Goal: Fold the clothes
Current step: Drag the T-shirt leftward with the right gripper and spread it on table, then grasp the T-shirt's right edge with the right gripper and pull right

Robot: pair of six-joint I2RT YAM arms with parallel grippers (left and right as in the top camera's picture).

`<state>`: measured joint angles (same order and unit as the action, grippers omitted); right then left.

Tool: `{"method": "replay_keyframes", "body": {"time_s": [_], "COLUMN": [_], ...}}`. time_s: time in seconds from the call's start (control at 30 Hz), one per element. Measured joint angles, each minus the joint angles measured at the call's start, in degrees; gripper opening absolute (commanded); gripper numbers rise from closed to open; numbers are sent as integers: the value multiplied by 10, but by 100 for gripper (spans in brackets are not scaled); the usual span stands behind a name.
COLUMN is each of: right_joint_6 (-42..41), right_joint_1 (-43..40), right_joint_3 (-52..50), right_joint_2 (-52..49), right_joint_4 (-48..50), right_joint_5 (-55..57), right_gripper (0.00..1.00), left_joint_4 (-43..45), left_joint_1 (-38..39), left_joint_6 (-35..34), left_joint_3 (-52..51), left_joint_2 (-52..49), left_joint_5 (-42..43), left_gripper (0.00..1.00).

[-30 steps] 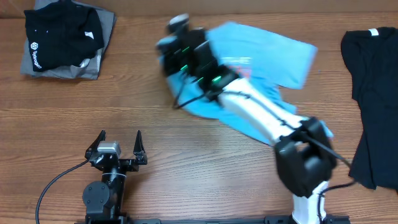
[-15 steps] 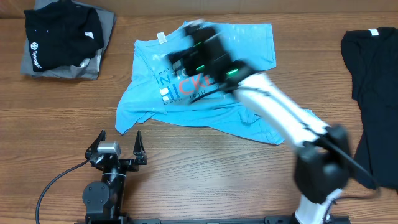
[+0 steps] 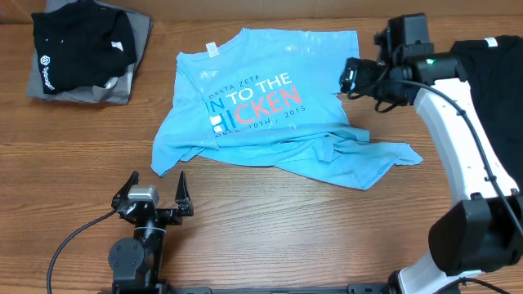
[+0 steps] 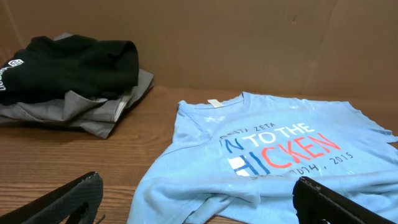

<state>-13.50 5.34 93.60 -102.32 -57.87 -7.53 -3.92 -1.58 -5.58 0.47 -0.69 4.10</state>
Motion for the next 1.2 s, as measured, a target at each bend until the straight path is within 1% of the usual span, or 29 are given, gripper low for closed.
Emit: {"method": "replay_keyframes", "body": {"time_s": [0.23,0.27,0.4,0.63,0.7,0.8,0.87,0.97,1.2], "right_joint_6": [0,0,-2,-2,-2,-3,-3,-6,-27], "right_joint_1": [-1,1,11,24,28,36,42,52,59], "right_joint_3": [-29,-37,-80,-189,-204,-218,-220,-227,-239], "right_joint_2": [-13,-13,-13,-14,-14,-14,-14,-14,-14], "right_joint_4": [-12,-18,-24,26,43,79,93,108,101], "right_joint_5": [-47,-54,-69,-138,-154,-167,-174,-162,-63], "right_gripper": [99,98,80,77,76,71,73,73,73], "left_joint_4": [0,0,0,-2,-2,-2,-2,-3,-3], "left_joint_1": [0,0,0,0,0,0,0,0,0], "left_joint_6": [0,0,1,2,2,2,2,2,2], "left_joint_3": [0,0,0,0,0,0,0,0,0], "left_joint_2": [0,0,0,0,0,0,0,0,0], "left_joint_5": [0,0,-1,-12,-13,-14,-14,-17,-20], "left_gripper": [100,100,100,100,100,100,100,100,100]}}
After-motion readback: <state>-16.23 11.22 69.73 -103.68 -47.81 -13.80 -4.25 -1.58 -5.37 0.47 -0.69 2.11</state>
